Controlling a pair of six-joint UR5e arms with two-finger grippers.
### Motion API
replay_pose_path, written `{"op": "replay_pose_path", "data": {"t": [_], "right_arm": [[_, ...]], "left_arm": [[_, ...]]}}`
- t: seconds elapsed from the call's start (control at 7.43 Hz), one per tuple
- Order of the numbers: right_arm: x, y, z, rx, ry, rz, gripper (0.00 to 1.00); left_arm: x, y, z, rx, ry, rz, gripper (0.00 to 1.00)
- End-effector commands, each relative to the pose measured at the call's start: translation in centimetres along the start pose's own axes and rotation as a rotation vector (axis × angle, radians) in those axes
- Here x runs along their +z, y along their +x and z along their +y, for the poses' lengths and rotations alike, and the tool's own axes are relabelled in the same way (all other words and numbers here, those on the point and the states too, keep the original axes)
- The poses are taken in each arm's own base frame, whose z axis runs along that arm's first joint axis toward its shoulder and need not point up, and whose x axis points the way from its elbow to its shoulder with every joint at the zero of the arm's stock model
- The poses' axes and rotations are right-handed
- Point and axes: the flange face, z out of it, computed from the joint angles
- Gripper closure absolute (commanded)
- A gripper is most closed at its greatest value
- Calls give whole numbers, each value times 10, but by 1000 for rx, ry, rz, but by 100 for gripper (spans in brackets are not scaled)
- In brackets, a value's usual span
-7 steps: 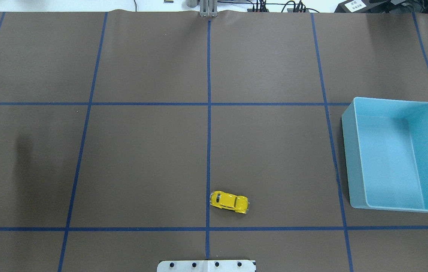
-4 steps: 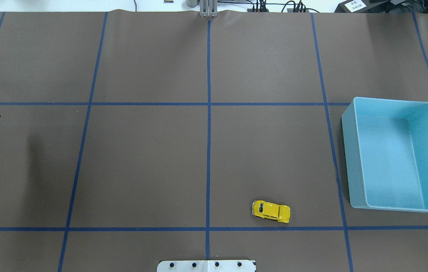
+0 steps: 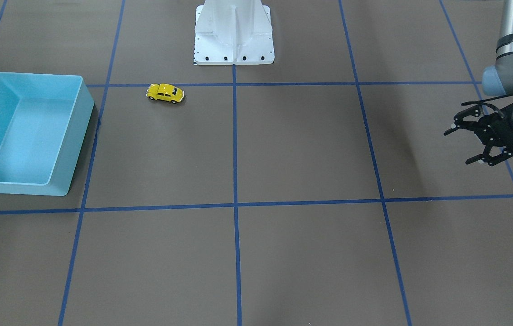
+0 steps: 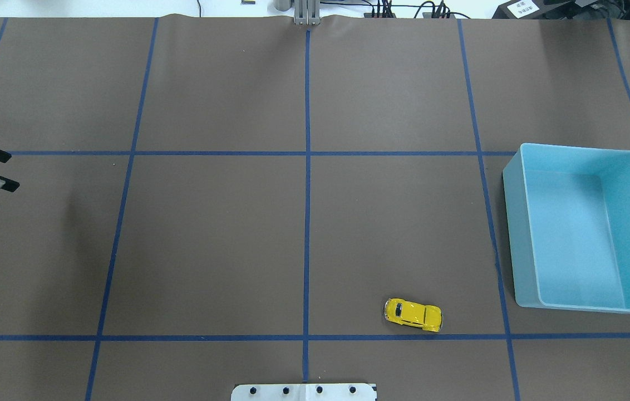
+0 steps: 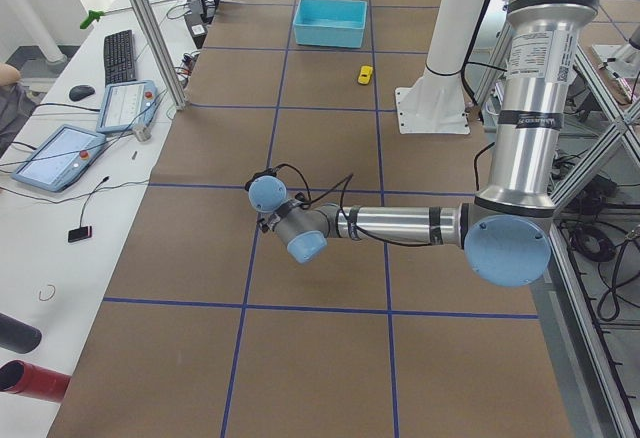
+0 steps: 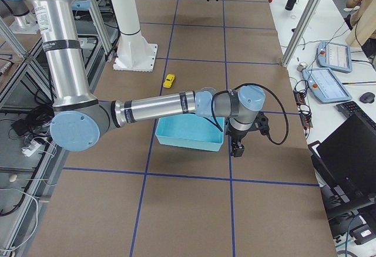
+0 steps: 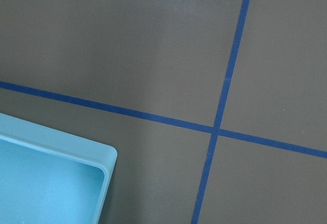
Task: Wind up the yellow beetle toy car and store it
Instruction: 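Retract the left arm while moving the right gripper toward the yellow car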
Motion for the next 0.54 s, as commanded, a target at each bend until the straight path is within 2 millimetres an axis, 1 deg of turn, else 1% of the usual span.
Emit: {"op": "replay_pose_path", "data": {"t": [0.0, 0.13, 0.27, 0.4], "right_arm": [[-12, -95, -6, -120, 33, -6, 0], [0, -140, -9, -213, 21, 14, 0], [-4, -182, -23, -285, 35, -1, 0], [6, -229, -32, -367, 25, -26, 0]], "left_arm": [[-1, -7, -53, -200, -19, -50, 0], [-5, -15, -57, -291, -33, -82, 0], [-17, -14, -72, -390, -34, -132, 0], [-29, -3, -84, -468, -65, -176, 0]]}}
